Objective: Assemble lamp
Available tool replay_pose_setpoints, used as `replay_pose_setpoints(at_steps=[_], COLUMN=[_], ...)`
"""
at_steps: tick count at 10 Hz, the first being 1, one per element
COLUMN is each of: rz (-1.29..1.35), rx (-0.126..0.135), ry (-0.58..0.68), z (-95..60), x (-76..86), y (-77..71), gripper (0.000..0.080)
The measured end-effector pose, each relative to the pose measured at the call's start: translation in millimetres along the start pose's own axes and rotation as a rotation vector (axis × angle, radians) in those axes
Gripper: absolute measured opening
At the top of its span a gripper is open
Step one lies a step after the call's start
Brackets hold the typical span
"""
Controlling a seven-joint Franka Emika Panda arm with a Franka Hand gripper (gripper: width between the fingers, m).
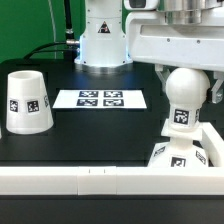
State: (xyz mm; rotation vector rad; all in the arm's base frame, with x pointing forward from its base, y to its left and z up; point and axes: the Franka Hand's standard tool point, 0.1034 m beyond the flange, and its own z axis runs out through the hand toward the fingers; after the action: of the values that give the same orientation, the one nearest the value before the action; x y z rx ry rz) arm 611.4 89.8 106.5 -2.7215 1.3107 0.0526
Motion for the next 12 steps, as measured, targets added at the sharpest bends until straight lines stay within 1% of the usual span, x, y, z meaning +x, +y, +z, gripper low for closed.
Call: replay_pose_setpoints(at_steps=[1, 3, 4, 5, 6, 7, 8, 9, 10, 12], rz=[0.096, 0.091, 0.039, -0.033, -0.136, -0.256, -0.356, -0.443, -0.495, -0.493], rx=[0.009, 0.011, 0.009, -0.008, -0.014, -0.008, -0.004, -0.007, -0.012, -0.012], ry=[-0.013, -0.015, -0.016, -0.028, -0.037, -0.036, -0.034, -0.041, -0.047, -0.048], z=[0.0, -0.1, 0.0, -0.9, -2.8, -2.8, -2.0, -2.6, -2.8, -1.4], x=[1.6, 1.6, 1.0, -2.0, -6.5, -10.3, -13.0, -16.1, -18.5, -19.2], y=[1.1, 1.2, 1.2, 1.8, -0.3, -0.6, 3.0, 9.9, 18.2, 16.1], gripper=[0.0574, 0.0574, 0.0574, 0.0668, 0.0668, 0.0695, 0.0698, 0.0698, 0.0699, 0.0699])
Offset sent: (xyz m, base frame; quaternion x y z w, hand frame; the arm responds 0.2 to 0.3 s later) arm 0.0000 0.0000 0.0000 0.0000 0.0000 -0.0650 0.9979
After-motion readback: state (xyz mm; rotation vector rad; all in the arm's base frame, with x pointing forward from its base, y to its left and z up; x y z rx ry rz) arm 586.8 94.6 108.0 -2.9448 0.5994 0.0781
